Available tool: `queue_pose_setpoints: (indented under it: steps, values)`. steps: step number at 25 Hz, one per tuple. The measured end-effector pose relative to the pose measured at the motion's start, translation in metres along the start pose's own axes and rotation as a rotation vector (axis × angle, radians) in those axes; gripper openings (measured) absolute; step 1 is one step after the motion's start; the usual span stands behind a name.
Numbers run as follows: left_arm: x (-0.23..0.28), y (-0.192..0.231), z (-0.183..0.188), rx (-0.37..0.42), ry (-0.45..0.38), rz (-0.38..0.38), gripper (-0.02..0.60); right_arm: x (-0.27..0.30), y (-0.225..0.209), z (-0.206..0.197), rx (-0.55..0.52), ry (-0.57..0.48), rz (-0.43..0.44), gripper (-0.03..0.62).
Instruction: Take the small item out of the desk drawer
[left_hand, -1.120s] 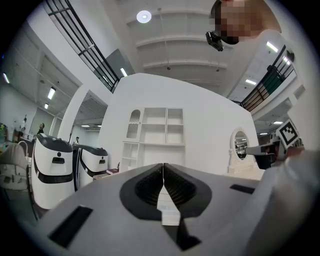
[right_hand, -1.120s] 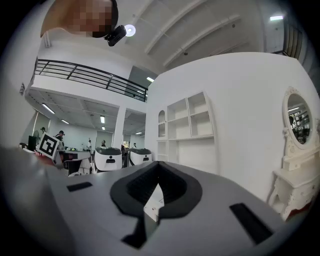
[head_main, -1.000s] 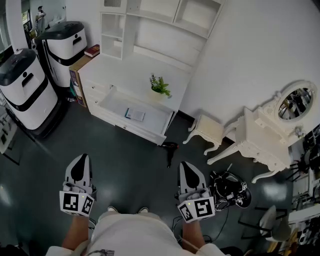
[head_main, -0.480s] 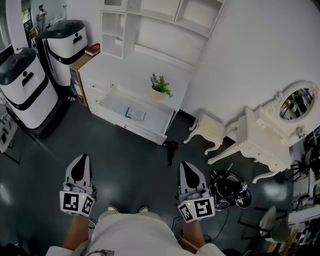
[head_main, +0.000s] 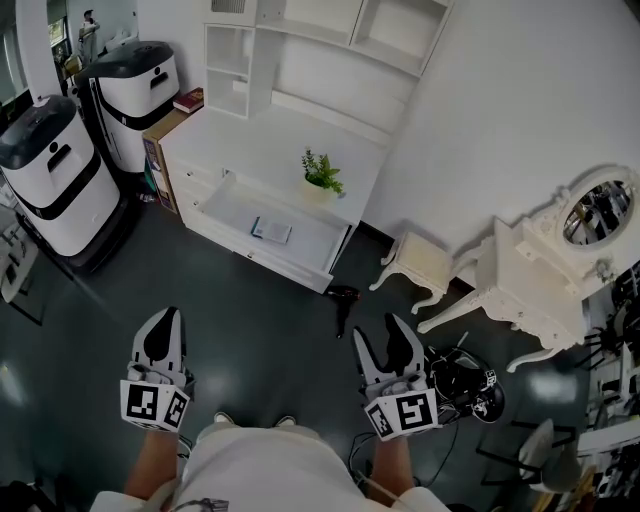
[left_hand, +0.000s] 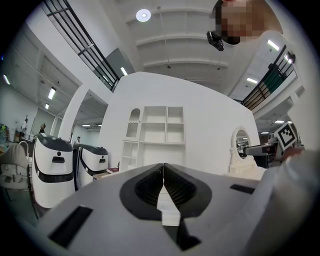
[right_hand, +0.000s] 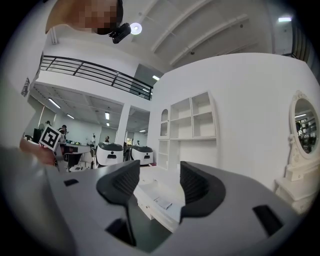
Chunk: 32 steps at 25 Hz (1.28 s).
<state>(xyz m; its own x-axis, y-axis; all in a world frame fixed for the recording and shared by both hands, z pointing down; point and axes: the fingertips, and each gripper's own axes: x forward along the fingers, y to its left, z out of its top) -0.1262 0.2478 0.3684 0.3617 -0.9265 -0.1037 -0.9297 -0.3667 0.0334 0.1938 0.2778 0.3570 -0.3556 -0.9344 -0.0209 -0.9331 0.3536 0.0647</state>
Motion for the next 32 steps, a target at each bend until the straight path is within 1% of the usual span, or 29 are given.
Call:
queue_pose_setpoints:
  steps: [1, 2, 6, 11, 17, 20, 23, 27, 32]
  values:
    - [0.001, -0.002, 0.0, 0.001, -0.001, 0.001, 0.017, 0.0, -0.004, 0.0, -0.009, 0.003, 0.01, 0.274]
    - [0.002, -0.005, 0.0, 0.003, 0.003, 0.002, 0.017, 0.0, -0.007, -0.001, -0.018, 0.009, 0.022, 0.3]
    - [0.007, -0.019, -0.001, 0.007, 0.019, 0.011, 0.017, -0.004, -0.021, -0.008, -0.054, 0.031, 0.059, 0.365]
    - [0.011, -0.041, -0.007, 0.016, 0.028, 0.018, 0.017, -0.008, -0.028, -0.02, -0.022, 0.034, 0.129, 0.442]
    - [0.008, -0.054, -0.016, 0.023, 0.056, 0.038, 0.017, -0.008, -0.037, -0.036, 0.0, 0.054, 0.148, 0.459]
    - [0.009, -0.051, -0.025, 0.005, 0.074, 0.05, 0.017, -0.001, -0.036, -0.048, 0.013, 0.087, 0.167, 0.459]
    - [0.019, -0.047, -0.031, -0.01, 0.076, 0.047, 0.017, 0.01, -0.033, -0.051, 0.002, 0.104, 0.177, 0.459]
    - [0.048, -0.037, -0.053, -0.049, 0.1, 0.022, 0.017, 0.036, -0.033, -0.058, -0.011, 0.135, 0.174, 0.459]
    - [0.111, -0.005, -0.077, -0.089, 0.104, -0.024, 0.017, 0.095, -0.042, -0.074, -0.025, 0.188, 0.151, 0.457]
